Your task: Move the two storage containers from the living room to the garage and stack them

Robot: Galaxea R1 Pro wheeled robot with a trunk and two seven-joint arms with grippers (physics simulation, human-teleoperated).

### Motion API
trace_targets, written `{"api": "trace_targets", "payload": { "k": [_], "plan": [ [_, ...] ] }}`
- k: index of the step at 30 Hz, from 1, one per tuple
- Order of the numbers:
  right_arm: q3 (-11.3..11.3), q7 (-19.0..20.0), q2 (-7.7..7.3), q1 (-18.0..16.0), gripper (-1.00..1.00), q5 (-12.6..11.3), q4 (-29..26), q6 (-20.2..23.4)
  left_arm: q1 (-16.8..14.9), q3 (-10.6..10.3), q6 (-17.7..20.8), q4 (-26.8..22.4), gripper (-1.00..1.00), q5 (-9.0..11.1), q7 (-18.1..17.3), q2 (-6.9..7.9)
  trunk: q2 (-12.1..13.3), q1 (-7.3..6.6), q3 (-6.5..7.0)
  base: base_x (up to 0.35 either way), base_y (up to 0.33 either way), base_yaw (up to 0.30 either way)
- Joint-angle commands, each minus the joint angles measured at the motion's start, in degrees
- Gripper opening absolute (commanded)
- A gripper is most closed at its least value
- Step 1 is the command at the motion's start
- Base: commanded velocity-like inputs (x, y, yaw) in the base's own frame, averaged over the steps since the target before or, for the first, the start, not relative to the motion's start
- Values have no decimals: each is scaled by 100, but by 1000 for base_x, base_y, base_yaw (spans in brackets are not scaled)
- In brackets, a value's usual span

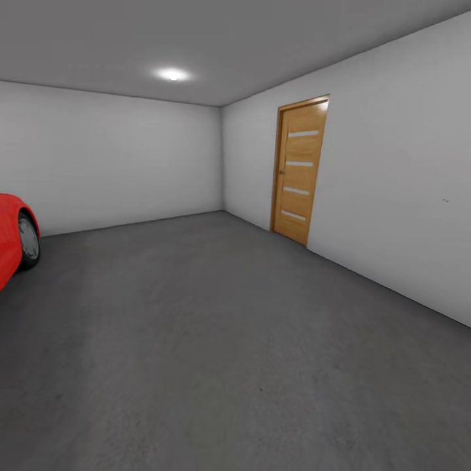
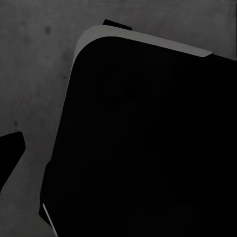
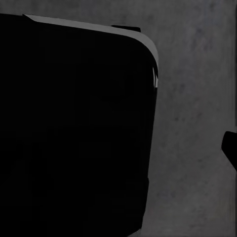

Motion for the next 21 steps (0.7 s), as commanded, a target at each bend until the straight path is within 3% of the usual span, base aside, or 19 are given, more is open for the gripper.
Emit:
{"api": "trace_targets", "payload": {
  "k": [1, 21],
  "plan": [
    [13, -2, -2, -2, 100, 30, 6, -21, -1, 12, -15, 0, 100, 18, 3, -2, -2, 4, -4, 331, 0, 1],
    [-1, -2, 17, -2, 100, 17, -21, -20, -1, 15, -29, 0, 100, 3, 2, 1, -2, 4, -4, 331, 0, 0]
  ]
}}
